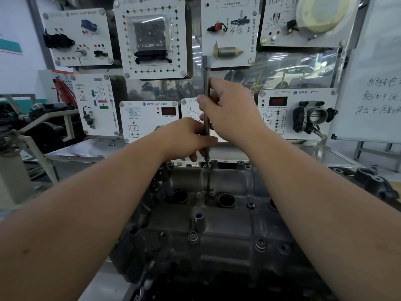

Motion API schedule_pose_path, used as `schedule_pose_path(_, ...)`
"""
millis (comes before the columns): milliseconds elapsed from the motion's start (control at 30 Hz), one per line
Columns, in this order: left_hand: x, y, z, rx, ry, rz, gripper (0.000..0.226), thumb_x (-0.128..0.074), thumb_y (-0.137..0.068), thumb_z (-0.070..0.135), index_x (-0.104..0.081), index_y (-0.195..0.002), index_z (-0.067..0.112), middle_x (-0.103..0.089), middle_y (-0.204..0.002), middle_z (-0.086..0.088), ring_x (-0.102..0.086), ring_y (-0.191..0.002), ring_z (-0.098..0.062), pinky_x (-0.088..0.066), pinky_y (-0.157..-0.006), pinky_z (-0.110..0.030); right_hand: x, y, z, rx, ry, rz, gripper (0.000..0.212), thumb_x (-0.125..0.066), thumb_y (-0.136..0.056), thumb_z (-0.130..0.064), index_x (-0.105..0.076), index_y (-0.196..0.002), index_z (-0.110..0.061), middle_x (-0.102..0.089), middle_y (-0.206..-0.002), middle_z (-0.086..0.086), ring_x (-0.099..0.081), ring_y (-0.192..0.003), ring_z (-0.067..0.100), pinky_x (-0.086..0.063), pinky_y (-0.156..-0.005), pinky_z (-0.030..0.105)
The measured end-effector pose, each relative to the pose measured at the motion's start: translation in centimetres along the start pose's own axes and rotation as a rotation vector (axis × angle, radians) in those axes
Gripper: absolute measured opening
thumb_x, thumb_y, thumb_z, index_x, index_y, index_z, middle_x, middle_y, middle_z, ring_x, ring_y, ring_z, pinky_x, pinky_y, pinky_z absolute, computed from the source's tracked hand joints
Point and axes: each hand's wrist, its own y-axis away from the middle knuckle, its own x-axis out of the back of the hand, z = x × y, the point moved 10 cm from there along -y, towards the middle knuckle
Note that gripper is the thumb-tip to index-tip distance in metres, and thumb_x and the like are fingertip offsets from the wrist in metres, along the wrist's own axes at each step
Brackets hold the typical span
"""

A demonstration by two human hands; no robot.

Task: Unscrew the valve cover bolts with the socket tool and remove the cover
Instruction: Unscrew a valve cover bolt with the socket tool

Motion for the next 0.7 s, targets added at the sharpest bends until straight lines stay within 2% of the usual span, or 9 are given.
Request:
schedule_pose_path(67, -0.07, 0.06, 0.05, 0.001, 0.039, -0.005, 0.019, -0.061, -0.099, 0.032, -0.072, -0.107, 0.019, -0.077, -0.083, 0.01, -0.072, -0.063, -0.01, -0.055, -0.075, -0.034, -0.31, -0.1, 0.1, -0.012, 0.007, -0.026, 0.018, -0.051, -0.103, -0.02, -0.06, -0.105, -0.005, -0.072, -0.092, 0.009, -0.072, -0.084, 0.025, -0.058, -0.077, 0.047)
schedule_pose_path(133, 0.02, 0.17, 0.17, -0.017, 0.023, -0.005, 0.018, -0.062, -0.099, 0.032, -0.072, -0.108, 0.02, -0.077, -0.085, 0.011, -0.073, -0.065, -0.01, -0.055, -0.073, -0.033, -0.34, -0.01, -0.01, -0.007, 0.006, -0.022, 0.017, -0.046, -0.103, -0.019, -0.057, -0.109, -0.008, -0.072, -0.095, 0.009, -0.072, -0.085, 0.025, -0.059, -0.076, 0.046)
schedule_pose_path(300, 0.4, 0.23, 0.18, -0.033, -0.009, 0.012, 0.025, -0.068, -0.095, 0.041, -0.073, -0.104, 0.018, -0.077, -0.083, 0.014, -0.072, -0.064, -0.006, -0.052, -0.057, -0.016, -0.03, 0.52, -0.55, 0.038, -0.015, 0.018, 0.02, -0.058, -0.101, -0.033, -0.062, -0.11, -0.015, -0.071, -0.089, 0.0, -0.07, -0.081, 0.016, -0.057, -0.077, 0.039)
schedule_pose_path(433, 0.17, 0.19, 0.2, -0.019, 0.009, 0.006, 0.02, -0.069, -0.094, 0.039, -0.072, -0.1, 0.02, -0.077, -0.082, 0.011, -0.073, -0.065, -0.008, -0.056, -0.068, -0.028, -0.08, 0.02, 0.11, -0.01, -0.023, -0.003, 0.022, -0.058, -0.102, -0.029, -0.065, -0.102, -0.008, -0.072, -0.086, 0.004, -0.072, -0.076, 0.016, -0.059, -0.076, 0.043)
schedule_pose_path(533, -0.03, 0.26, 0.22, -0.009, 0.059, -0.019, 0.013, -0.065, -0.096, 0.026, -0.072, -0.103, 0.017, -0.078, -0.087, 0.008, -0.074, -0.067, -0.013, -0.052, -0.068, -0.03, -0.32, 0.02, -0.06, 0.0, -0.034, -0.037, 0.014, -0.051, -0.104, -0.021, -0.058, -0.113, -0.014, -0.073, -0.093, 0.0, -0.073, -0.074, 0.009, -0.06, -0.077, 0.04)
schedule_pose_path(633, 0.18, 0.53, 0.34, -0.028, 0.046, -0.019, 0.017, -0.066, -0.096, 0.028, -0.074, -0.103, 0.015, -0.078, -0.086, 0.01, -0.073, -0.067, -0.009, -0.056, -0.074, -0.035, -0.55, 0.2, -0.46, 0.017, -0.052, -0.043, 0.031, -0.044, -0.104, -0.016, -0.047, -0.134, -0.016, -0.073, -0.098, 0.005, -0.073, -0.082, 0.018, -0.06, -0.077, 0.042)
schedule_pose_path(700, 0.29, 0.48, 0.35, -0.038, 0.017, -0.007, 0.02, -0.067, -0.095, 0.033, -0.074, -0.101, 0.016, -0.077, -0.084, 0.012, -0.073, -0.066, -0.007, -0.056, -0.075, -0.032, -0.5, 0.29, -0.43, 0.024, -0.071, -0.032, 0.026, -0.045, -0.103, -0.018, -0.049, -0.129, -0.016, -0.072, -0.095, 0.004, -0.073, -0.081, 0.018, -0.059, -0.075, 0.042)
